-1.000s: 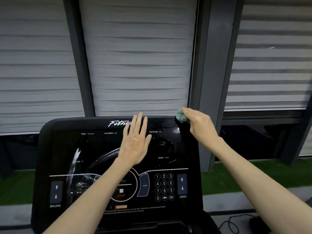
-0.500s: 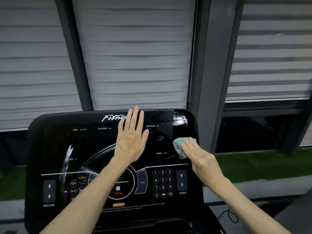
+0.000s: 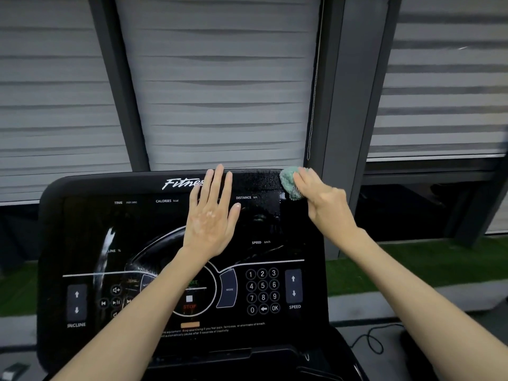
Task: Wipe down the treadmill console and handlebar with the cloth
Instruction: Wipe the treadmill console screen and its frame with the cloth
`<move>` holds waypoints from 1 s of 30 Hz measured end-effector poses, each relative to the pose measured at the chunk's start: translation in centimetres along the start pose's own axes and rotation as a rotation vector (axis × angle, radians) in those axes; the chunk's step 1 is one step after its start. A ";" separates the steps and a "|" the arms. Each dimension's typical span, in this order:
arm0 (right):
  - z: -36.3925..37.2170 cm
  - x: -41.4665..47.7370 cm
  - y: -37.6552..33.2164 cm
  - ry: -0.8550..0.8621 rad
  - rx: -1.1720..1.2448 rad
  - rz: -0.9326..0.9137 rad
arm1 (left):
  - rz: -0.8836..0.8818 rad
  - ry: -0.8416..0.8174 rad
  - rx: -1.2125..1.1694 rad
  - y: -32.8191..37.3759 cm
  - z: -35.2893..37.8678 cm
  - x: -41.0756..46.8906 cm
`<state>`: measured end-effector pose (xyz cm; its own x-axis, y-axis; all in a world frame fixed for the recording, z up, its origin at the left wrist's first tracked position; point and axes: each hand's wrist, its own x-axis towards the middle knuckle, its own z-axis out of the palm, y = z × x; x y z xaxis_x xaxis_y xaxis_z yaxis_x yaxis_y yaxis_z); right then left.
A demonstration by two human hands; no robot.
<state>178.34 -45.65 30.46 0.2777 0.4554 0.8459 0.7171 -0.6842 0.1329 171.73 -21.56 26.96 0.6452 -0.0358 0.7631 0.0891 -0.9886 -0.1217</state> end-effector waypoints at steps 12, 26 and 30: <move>0.7 -14.7 -3.1 -0.100 0.126 -0.016 | -0.014 -0.034 -0.029 0.1 -0.3 0.1; 0.8 -2.3 -1.1 -0.038 -0.025 0.049 | -0.013 -0.064 -0.056 1.0 -0.2 -1.1; 1.3 -8.7 -3.2 0.016 0.059 0.026 | -0.001 -0.071 -0.065 1.0 -0.3 -1.7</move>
<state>174.47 -46.73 21.98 0.2864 0.4283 0.8571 0.7462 -0.6608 0.0808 170.47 -22.50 25.73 0.6976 -0.0269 0.7160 0.0417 -0.9961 -0.0781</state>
